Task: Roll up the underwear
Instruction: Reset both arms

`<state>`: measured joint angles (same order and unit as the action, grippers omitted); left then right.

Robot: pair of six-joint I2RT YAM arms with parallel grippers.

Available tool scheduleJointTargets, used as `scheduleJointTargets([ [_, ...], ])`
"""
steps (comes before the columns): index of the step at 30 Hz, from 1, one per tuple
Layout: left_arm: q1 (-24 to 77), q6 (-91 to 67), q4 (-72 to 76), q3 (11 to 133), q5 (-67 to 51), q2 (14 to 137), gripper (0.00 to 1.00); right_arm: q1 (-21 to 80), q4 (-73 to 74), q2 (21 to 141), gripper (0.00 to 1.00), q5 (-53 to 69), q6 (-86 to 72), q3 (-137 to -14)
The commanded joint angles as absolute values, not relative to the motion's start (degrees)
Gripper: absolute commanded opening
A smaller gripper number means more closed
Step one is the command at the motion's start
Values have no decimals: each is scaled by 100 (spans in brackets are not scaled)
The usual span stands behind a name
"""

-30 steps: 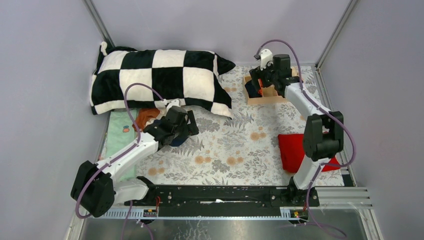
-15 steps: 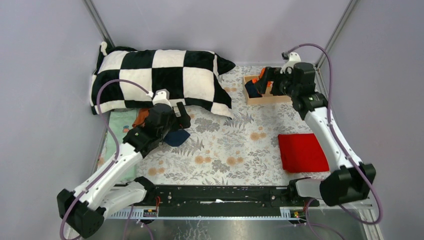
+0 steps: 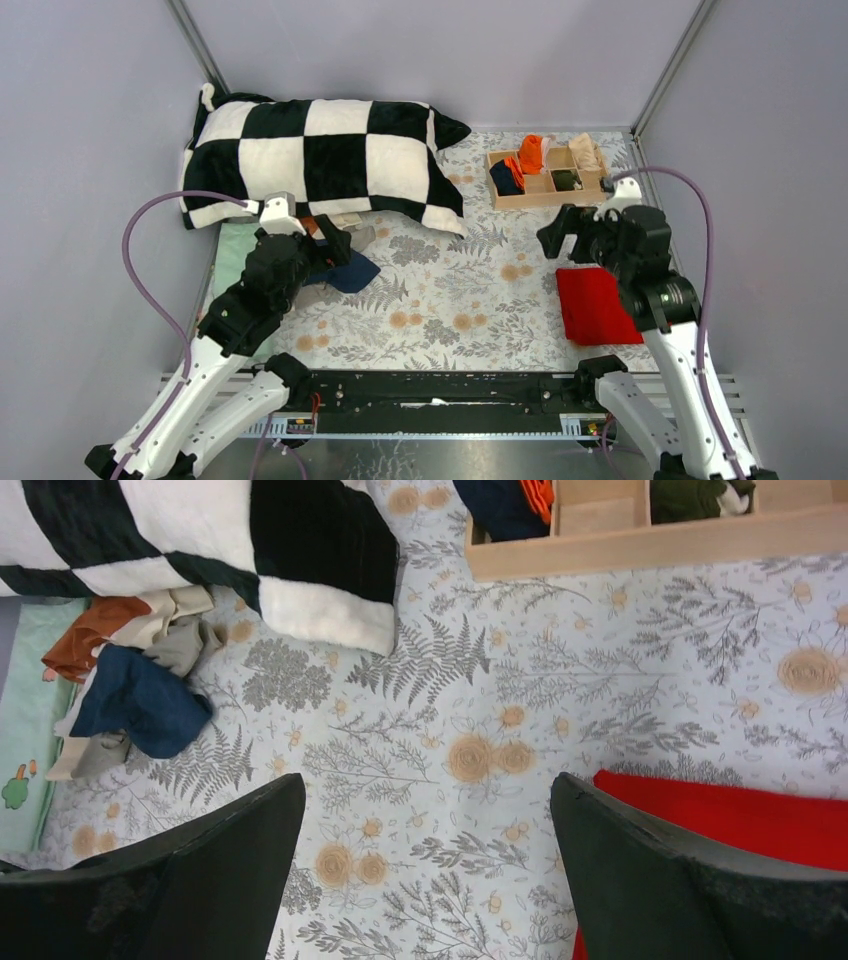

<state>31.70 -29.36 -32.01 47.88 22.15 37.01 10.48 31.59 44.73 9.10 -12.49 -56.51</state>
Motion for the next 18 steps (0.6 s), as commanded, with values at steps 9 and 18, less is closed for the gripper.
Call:
scheduleJointTargets([
  [9, 3120, -2582, -3694, 4871, 2644, 3561, 99, 1046, 3030, 3024, 100, 702, -1453, -4378],
  [18, 3120, -2518, -3537, 4763, 2379, 3433, 99, 1043, 2861, 2464, 100, 317, -876, -4053],
])
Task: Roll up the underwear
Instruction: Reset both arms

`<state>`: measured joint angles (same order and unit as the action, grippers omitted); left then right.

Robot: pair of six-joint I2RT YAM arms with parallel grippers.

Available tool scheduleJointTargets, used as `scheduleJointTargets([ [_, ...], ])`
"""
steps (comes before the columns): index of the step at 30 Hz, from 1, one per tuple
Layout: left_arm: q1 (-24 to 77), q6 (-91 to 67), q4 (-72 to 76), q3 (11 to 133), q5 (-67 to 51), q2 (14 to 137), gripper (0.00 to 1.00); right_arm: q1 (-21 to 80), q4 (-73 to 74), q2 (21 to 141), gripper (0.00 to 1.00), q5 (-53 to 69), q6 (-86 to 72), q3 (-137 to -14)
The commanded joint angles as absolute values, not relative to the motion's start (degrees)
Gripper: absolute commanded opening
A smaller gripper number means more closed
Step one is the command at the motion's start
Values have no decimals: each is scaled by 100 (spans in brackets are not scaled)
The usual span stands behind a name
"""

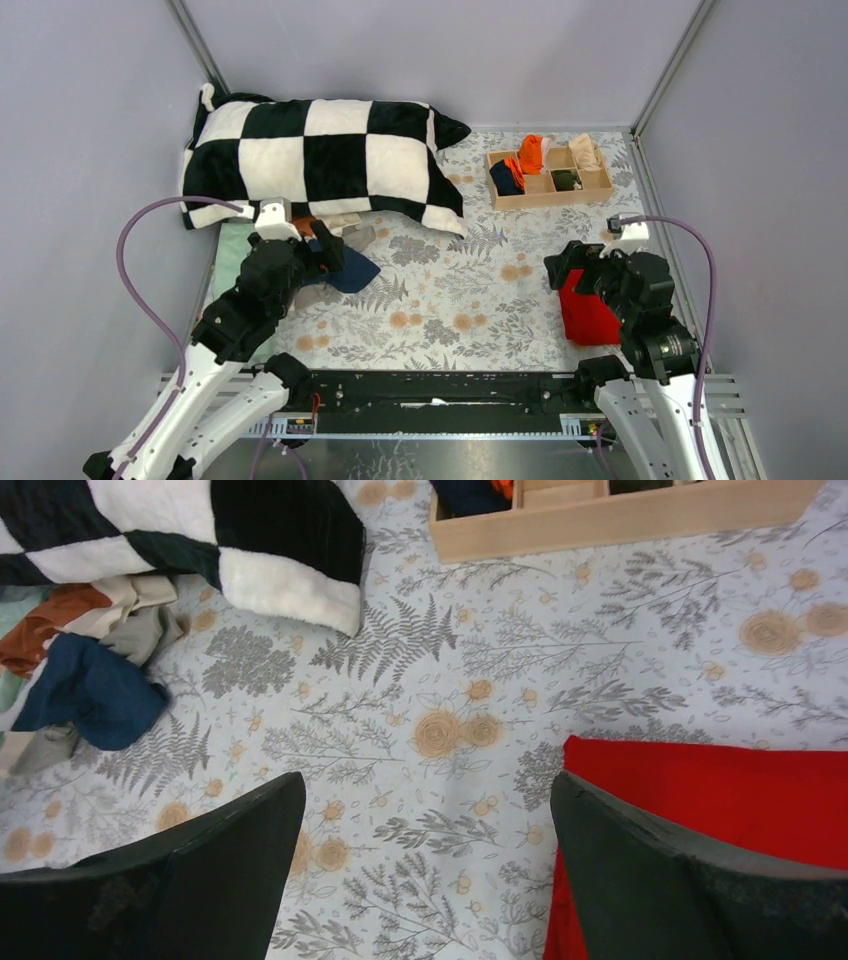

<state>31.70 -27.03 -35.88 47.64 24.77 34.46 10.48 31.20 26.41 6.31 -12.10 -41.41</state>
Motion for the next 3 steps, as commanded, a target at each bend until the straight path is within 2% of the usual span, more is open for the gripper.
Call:
scheduleJointTargets([
  [1, 3120, -2514, -3503, 4744, 2358, 3415, 99, 1046, 2867, 2416, 100, 249, -833, -4021],
  [3, 3120, -2522, -3485, 4744, 2391, 3391, 99, 1045, 2905, 2342, 100, 111, -805, -3980],
])
